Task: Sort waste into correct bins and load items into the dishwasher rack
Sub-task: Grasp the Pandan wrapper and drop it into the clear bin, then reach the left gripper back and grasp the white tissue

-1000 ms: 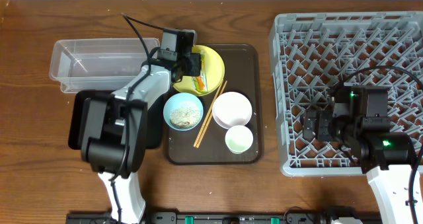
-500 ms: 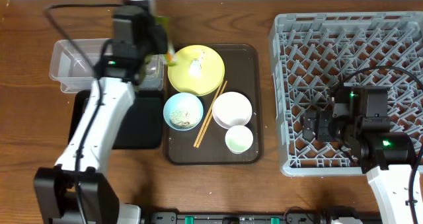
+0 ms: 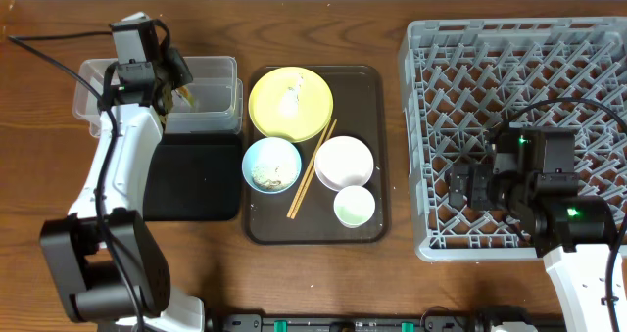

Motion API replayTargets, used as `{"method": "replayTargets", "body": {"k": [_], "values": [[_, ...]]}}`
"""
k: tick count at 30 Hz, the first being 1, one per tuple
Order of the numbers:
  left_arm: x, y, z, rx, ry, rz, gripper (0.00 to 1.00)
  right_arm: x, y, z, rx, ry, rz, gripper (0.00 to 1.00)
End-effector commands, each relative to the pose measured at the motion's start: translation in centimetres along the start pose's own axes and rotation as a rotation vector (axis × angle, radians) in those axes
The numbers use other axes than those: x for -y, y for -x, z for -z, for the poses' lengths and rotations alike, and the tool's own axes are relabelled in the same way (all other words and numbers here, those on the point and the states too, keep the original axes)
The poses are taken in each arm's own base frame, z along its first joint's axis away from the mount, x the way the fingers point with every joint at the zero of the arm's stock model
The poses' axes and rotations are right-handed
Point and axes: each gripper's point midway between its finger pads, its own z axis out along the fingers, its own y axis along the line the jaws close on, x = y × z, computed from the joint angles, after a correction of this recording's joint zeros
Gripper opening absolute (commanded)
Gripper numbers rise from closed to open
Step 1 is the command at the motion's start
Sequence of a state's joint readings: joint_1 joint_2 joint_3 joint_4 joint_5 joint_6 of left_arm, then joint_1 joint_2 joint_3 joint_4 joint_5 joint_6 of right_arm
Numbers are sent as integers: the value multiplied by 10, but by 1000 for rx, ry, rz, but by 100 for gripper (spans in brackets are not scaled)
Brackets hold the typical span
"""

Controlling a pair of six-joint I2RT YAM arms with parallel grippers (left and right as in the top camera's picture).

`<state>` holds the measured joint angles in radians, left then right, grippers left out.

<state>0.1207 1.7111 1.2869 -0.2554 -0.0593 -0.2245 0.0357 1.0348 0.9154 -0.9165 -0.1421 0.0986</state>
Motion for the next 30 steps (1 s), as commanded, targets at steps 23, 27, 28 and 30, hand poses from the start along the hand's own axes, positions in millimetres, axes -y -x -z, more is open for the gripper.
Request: {"method": "replayTargets", "body": {"k": [23, 27, 28, 30], "values": [[176, -87, 33, -73, -432, -603, 66, -1, 8, 5, 26, 6, -1, 99], [184, -114, 8, -124, -436, -626, 66, -1, 8, 5, 26, 6, -1, 99], [184, -121, 1, -142, -433, -630, 66, -1, 8, 5, 26, 6, -2, 99], [182, -137, -13, -183, -424, -637, 66, -1, 8, 5, 25, 6, -1, 99]]}}
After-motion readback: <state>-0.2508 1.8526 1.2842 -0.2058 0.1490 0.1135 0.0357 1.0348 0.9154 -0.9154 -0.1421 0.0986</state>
